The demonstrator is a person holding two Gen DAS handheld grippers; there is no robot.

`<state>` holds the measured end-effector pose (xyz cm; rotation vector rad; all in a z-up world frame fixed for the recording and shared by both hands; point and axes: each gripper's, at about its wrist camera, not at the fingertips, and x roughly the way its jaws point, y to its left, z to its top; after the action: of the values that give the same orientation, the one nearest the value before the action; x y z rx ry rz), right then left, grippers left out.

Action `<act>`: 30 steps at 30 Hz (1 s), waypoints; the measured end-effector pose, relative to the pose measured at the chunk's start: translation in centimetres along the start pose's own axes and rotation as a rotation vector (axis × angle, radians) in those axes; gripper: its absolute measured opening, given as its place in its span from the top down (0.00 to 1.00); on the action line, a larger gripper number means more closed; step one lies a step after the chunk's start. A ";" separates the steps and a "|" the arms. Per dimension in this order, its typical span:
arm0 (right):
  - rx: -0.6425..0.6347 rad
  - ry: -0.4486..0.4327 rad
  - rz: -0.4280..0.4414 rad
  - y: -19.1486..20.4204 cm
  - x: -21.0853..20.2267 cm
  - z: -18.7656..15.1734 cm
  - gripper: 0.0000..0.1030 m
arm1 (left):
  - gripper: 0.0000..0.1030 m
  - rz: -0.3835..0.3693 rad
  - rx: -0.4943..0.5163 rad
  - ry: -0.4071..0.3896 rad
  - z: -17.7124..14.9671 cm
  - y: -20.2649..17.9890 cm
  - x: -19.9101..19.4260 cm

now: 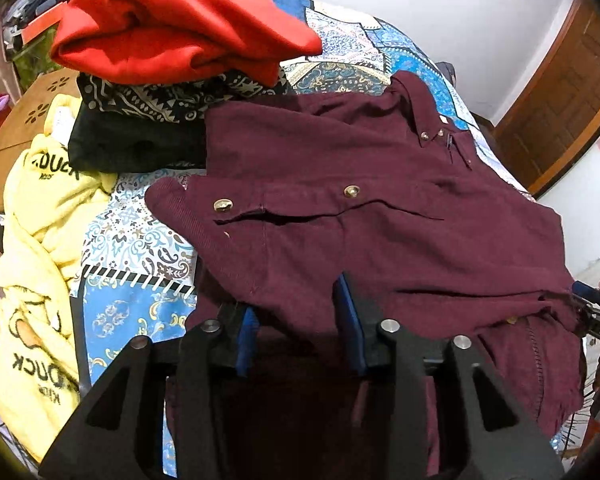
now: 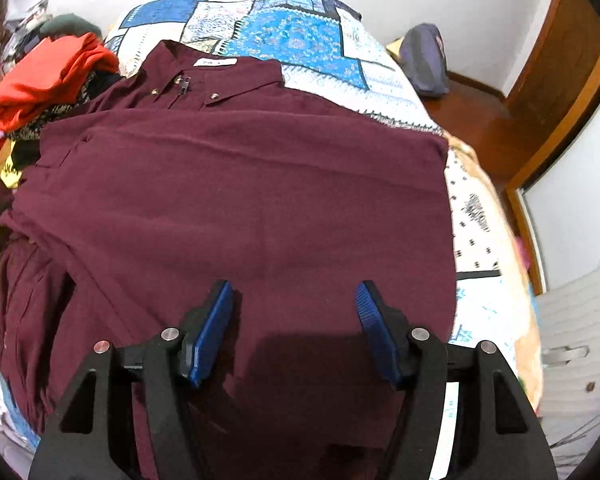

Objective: Fold large clothes

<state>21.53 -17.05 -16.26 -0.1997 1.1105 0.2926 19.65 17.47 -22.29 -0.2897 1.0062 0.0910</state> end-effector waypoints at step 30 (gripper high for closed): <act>0.142 0.014 0.035 -3.0 -4.0 -8.4 0.41 | 0.17 -0.088 -0.059 0.159 -7.0 6.9 -2.6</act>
<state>13.73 -22.95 -16.21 -0.0560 1.1445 0.2425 11.07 22.30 -25.02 -0.3998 1.1486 0.0178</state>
